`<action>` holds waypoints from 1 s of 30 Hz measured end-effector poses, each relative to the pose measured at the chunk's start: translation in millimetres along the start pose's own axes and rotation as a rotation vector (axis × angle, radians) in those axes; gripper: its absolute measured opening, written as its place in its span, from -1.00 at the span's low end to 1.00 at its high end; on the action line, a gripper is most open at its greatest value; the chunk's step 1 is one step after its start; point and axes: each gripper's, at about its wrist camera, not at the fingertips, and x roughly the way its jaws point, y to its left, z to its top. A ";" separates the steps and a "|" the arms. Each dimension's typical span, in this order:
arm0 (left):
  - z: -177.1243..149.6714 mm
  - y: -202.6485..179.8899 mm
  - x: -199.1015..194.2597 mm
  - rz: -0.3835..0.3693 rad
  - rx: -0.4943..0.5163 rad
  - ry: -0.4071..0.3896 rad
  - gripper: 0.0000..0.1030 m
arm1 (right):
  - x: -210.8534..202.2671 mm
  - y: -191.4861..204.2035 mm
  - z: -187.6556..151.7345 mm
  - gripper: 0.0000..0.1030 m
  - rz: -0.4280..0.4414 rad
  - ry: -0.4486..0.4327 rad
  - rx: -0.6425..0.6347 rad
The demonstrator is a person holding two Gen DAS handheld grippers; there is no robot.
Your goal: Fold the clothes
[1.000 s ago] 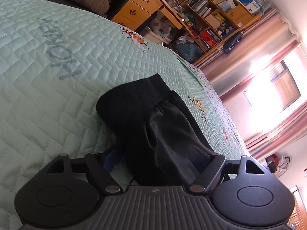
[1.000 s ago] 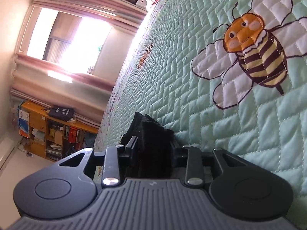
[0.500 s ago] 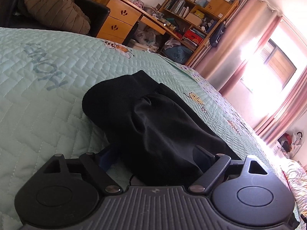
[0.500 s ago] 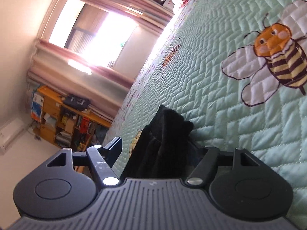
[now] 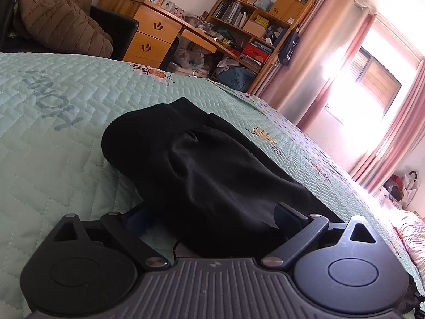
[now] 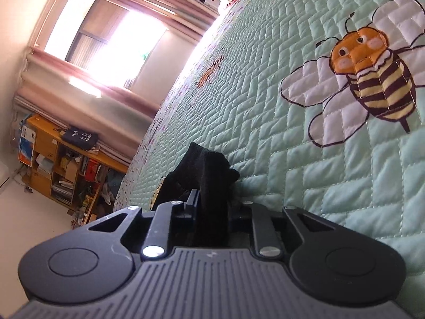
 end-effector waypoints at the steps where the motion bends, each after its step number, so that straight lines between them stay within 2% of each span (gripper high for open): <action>1: -0.6 -0.4 -0.3 0.000 0.002 -0.001 0.88 | -1.0 2.9 -0.4 -0.60 -0.010 -0.003 -0.012; 4: -1.5 -0.8 -1.4 -0.002 0.002 -0.003 0.89 | -6.2 17.3 -2.3 -0.64 -0.032 -0.028 -0.071; 8: -1.6 0.9 -2.8 -0.009 -0.003 -0.009 0.89 | -10.6 46.6 -6.9 -0.65 -0.105 -0.061 -0.195; 12: -2.2 3.1 -3.8 -0.021 -0.012 -0.015 0.90 | -16.1 97.8 -23.9 -0.66 -0.127 -0.083 -0.408; 15: -2.8 5.2 -5.7 -0.036 -0.027 -0.022 0.90 | -17.5 150.1 -54.6 -0.67 -0.122 -0.094 -0.610; 19: -3.4 6.1 -7.0 -0.047 -0.033 -0.029 0.91 | -19.7 215.5 -119.0 -0.67 -0.073 -0.084 -0.823; 23: -4.1 7.3 -7.9 -0.061 -0.040 -0.033 0.92 | -17.4 265.5 -207.6 -0.67 -0.038 -0.053 -1.025; 25: -3.8 8.1 -8.2 -0.068 -0.042 -0.035 0.93 | -12.8 283.7 -258.9 -0.67 -0.002 -0.010 -1.120; 30: -4.4 9.4 -9.2 -0.091 -0.048 -0.039 0.96 | -12.7 296.4 -364.7 -0.67 0.074 0.108 -1.269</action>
